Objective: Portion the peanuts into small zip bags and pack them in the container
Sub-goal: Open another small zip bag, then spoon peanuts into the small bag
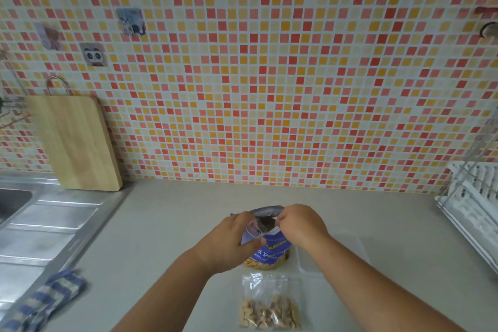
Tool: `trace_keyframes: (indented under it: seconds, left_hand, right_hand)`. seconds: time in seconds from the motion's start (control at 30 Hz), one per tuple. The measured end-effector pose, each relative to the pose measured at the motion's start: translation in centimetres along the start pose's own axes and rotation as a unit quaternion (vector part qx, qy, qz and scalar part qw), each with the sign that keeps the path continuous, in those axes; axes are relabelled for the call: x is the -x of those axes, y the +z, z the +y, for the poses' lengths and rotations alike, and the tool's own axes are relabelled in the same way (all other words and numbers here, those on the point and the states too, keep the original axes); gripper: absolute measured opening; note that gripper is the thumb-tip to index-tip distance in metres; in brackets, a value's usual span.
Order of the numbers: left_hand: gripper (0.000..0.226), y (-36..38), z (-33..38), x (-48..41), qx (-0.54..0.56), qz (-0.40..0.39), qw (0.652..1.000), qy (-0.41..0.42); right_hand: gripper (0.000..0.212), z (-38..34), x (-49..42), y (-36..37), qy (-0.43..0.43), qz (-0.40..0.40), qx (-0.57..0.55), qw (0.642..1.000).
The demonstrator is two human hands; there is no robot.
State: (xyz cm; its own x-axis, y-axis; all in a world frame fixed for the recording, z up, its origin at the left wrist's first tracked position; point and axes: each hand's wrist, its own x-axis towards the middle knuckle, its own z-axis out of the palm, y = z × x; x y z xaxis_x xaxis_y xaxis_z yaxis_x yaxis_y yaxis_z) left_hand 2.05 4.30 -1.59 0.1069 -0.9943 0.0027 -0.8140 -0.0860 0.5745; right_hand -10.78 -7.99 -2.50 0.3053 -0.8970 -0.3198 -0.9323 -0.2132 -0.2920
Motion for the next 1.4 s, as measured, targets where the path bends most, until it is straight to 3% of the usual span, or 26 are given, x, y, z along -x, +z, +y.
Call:
trace_keyframes:
  seconds: [0.13,0.2,0.33,0.4,0.43,0.5,0.6,0.7,0.8,0.87,1.1,1.17,1.23,1.3,1.4]
  left_hand:
    - [0.039,-0.4,-0.1,0.1,0.03,-0.004,1.0,-0.005]
    - [0.036,-0.7,-0.1,0.3,0.065,0.0,0.998,-0.005]
    - [0.027,-1.8,-0.2,0.4,0.157,0.063,0.985,-0.031]
    - [0.021,-2.4,-0.3,0.3,0.155,0.101,0.982,-0.048]
    - [0.019,-2.7,-0.4,0.2,0.137,0.11,0.983,-0.054]
    - [0.02,-2.9,-0.7,0.2,0.091,0.113,0.988,-0.059]
    - [0.028,-2.9,-0.8,0.0,0.029,0.097,0.993,-0.059]
    - [0.042,-2.7,-0.3,-0.3,-0.036,0.084,0.995,-0.049]
    - [0.048,-2.6,0.5,-0.6,-0.076,0.077,0.993,-0.038]
    - [0.05,-2.5,0.8,-1.0,-0.1,0.073,0.992,-0.034]
    - [0.049,-1.9,1.8,-2.5,-0.148,0.07,0.986,-0.02]
    - [0.048,-1.8,2.3,-2.8,-0.146,0.068,0.987,-0.023]
    - [0.048,-1.6,2.6,-3.1,-0.147,0.062,0.987,-0.028]
    - [0.048,-1.4,3.0,-3.4,-0.142,0.054,0.988,-0.03]
    - [0.047,-0.8,3.6,-3.7,-0.118,0.049,0.991,-0.029]
  right_hand:
    - [0.03,0.7,0.0,-1.3,-0.012,-0.012,-0.035,0.999]
    - [0.032,0.9,0.3,-2.2,0.03,-0.017,-0.041,0.999]
    - [0.034,1.7,0.3,-3.8,0.034,-0.073,0.047,0.996]
    - [0.023,2.0,0.2,-4.2,0.061,-0.118,0.076,0.988]
    - [0.017,2.3,0.3,-4.4,0.09,-0.125,0.05,0.987]
    - [0.032,2.7,1.0,-4.8,0.125,-0.117,-0.009,0.985]
    - [0.038,3.1,1.5,-5.7,0.129,-0.093,-0.027,0.987]
    - [0.034,4.1,2.4,-6.6,0.128,-0.072,-0.128,0.981]
    - [0.014,6.2,3.4,-6.5,0.069,0.016,-0.351,0.934]
    - [0.01,6.9,3.7,-6.9,0.053,0.055,-0.399,0.914]
    - [0.01,5.9,3.9,-9.0,0.02,0.064,-0.361,0.93]
    - [0.006,4.4,3.4,-9.8,0.049,0.017,-0.235,0.971]
    - [0.017,3.2,2.9,-10.1,0.055,-0.009,-0.063,0.996]
    - [0.035,2.3,2.1,-10.0,-0.001,0.0,0.005,1.0]
    - [0.03,0.0,3.5,-10.5,-0.123,0.056,0.056,0.989]
